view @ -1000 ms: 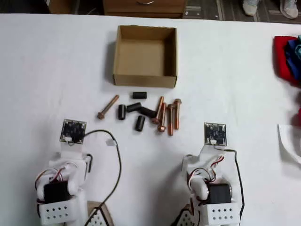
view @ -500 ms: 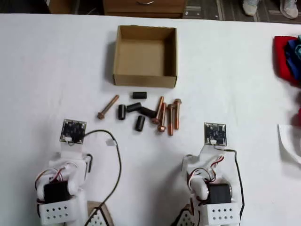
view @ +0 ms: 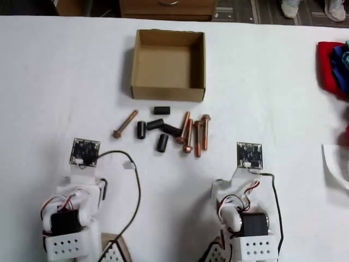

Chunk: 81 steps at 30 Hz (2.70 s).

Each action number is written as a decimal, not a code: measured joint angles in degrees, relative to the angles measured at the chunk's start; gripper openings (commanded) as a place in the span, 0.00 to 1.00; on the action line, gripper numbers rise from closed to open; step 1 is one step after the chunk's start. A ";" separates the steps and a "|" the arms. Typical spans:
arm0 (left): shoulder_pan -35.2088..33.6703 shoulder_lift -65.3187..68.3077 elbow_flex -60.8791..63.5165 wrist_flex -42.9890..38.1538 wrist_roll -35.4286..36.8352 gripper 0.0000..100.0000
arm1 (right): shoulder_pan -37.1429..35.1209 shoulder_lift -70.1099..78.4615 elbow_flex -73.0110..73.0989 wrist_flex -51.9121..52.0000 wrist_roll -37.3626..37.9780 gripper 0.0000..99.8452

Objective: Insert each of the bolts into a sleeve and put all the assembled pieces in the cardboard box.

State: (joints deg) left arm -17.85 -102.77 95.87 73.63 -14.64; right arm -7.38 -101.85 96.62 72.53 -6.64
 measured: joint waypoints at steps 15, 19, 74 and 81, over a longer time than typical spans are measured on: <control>0.00 0.00 0.00 0.00 0.00 0.19 | 0.00 0.00 0.00 0.00 0.00 0.02; 0.00 0.00 0.00 0.00 0.00 0.19 | 0.00 0.00 0.00 0.00 0.00 0.02; 0.00 0.00 0.00 0.00 0.00 0.19 | -4.04 0.00 0.00 -21.98 14.86 0.13; 0.00 0.00 0.00 0.00 0.00 0.19 | -3.25 0.00 -3.69 -21.10 18.55 0.13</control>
State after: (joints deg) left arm -17.85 -102.77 95.87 73.63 -14.64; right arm -10.64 -101.85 92.92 51.43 11.91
